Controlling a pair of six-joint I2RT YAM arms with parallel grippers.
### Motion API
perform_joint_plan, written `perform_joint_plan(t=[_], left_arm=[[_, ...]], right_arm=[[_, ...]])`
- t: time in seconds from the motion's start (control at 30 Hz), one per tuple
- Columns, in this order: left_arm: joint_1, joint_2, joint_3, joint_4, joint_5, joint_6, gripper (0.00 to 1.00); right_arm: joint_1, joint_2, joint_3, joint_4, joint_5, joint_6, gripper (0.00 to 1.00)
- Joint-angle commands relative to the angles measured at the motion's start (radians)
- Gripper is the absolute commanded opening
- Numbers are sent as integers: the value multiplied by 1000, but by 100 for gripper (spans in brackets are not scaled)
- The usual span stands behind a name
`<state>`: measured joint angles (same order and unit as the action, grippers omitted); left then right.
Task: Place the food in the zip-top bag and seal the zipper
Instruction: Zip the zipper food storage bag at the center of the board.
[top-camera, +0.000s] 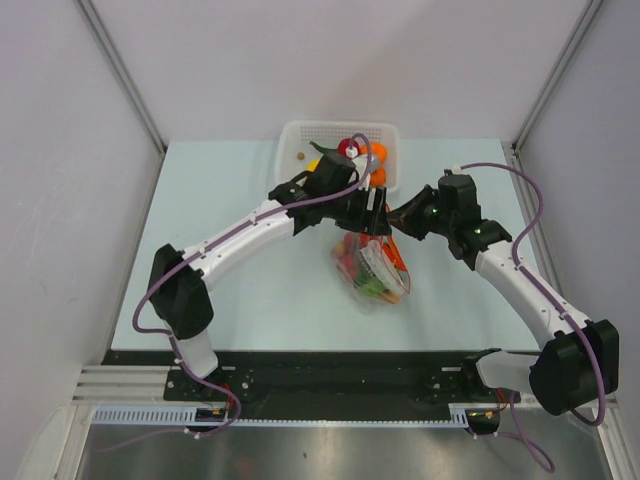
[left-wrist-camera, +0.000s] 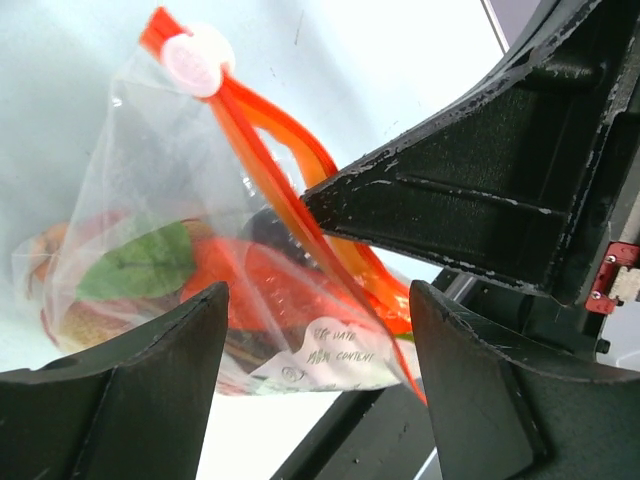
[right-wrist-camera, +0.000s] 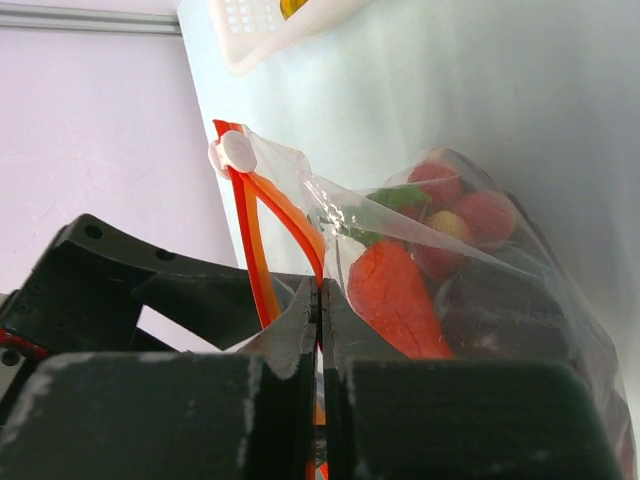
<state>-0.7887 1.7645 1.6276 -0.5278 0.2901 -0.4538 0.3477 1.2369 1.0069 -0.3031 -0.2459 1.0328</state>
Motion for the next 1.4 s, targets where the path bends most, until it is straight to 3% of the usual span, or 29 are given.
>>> perform_joint_plan(t=[0.0, 0.33, 0.6, 0.67, 0.8, 0.97, 1.03, 1.07, 1.27, 1.37], left_arm=[[-33, -66, -26, 71, -66, -42, 77], [-107, -126, -129, 141, -270, -118, 78], [-136, -86, -107, 138, -365, -166, 73], [-136, -74, -103, 121, -367, -157, 68], [-136, -79, -110, 95, -373, -122, 42], [-136, -126, -137, 118, -362, -42, 21], [-136, -138, -135, 108, -336, -16, 6], [-136, -142, -133, 103, -327, 10, 0], [-110, -195, -135, 28, -165, 187, 0], [-69, -238, -153, 9, -7, 305, 0]], right_arm=[[7, 1, 39, 47, -19, 65, 0], [13, 16, 50, 35, -47, 151, 0], [22, 7, 50, 32, -59, 170, 0], [20, 4, 45, 35, -59, 170, 0], [19, -13, 39, 30, -55, 162, 0], [11, -33, 22, 35, -50, 148, 0], [4, -37, 13, 38, -52, 144, 0], [-1, -42, 12, 38, -55, 138, 2], [-53, -86, -1, 117, -170, -68, 33], [-100, -135, -4, 110, -255, -216, 50]])
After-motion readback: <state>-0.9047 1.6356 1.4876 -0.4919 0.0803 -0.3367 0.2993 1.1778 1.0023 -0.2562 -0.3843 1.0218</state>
